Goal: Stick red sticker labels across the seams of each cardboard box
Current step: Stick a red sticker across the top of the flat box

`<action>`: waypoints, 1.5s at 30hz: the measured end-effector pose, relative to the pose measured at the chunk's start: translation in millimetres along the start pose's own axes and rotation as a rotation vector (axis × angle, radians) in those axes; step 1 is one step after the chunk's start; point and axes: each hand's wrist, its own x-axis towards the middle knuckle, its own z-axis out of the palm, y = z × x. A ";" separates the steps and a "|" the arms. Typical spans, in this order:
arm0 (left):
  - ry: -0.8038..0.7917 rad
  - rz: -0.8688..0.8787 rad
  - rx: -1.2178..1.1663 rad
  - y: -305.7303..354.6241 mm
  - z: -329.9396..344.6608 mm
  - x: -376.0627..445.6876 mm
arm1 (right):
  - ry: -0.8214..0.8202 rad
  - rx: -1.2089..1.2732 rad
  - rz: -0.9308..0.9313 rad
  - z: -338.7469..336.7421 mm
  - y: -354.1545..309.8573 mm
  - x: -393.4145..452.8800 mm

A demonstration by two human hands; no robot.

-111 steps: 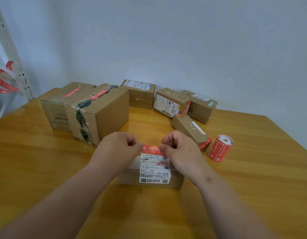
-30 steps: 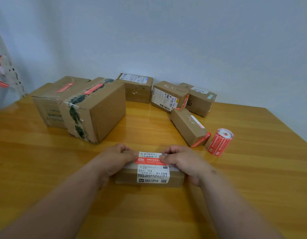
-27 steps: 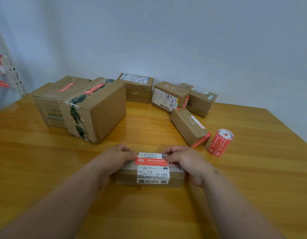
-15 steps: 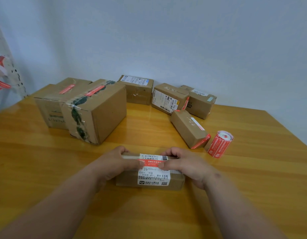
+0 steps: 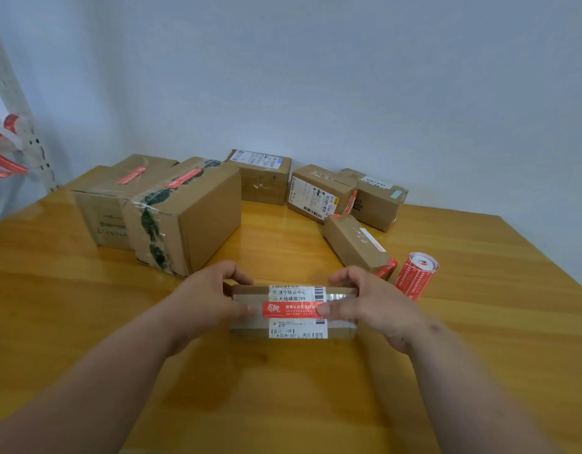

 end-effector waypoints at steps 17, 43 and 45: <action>0.165 0.405 0.155 16.8 14.2 -2.7 | 0.221 0.026 -0.466 -4.1 -38.5 -33.6; -0.025 0.418 -0.068 49.4 7.8 -16.7 | 0.485 -0.495 -1.032 6.6 -56.4 -35.3; -0.044 0.403 -0.089 48.8 7.2 -16.6 | 0.484 -0.561 -1.033 6.7 -59.7 -36.5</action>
